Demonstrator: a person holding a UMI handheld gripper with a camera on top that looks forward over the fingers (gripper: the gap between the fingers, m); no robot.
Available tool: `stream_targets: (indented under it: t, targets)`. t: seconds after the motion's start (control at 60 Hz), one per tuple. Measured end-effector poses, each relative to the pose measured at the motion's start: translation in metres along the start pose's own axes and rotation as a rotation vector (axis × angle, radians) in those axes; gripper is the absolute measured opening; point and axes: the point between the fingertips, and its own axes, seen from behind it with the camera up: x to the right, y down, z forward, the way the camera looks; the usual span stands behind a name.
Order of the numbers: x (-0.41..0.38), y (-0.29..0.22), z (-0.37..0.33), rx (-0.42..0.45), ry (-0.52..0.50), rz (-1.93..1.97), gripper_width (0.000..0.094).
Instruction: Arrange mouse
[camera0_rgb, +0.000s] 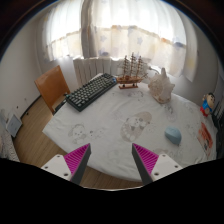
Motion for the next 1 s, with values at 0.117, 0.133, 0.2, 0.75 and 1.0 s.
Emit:
stream_targets:
  t: [0.117,0.133,0.2,0.75,1.0]
  targets:
    - [0.018,0.001,0.007,0.015,0.037,0.008,0.0854]
    - [0.022,0.002,0.007,0.016,0.048,0.01,0.0852]
    - [0.035,0.007,0.01,0.017,0.08,0.028,0.0852]
    - [0.196,0.068,0.029,0.02,0.321,0.229,0.0853]
    - [0.248,0.075,0.053,0.075,0.358,0.25,0.0854]
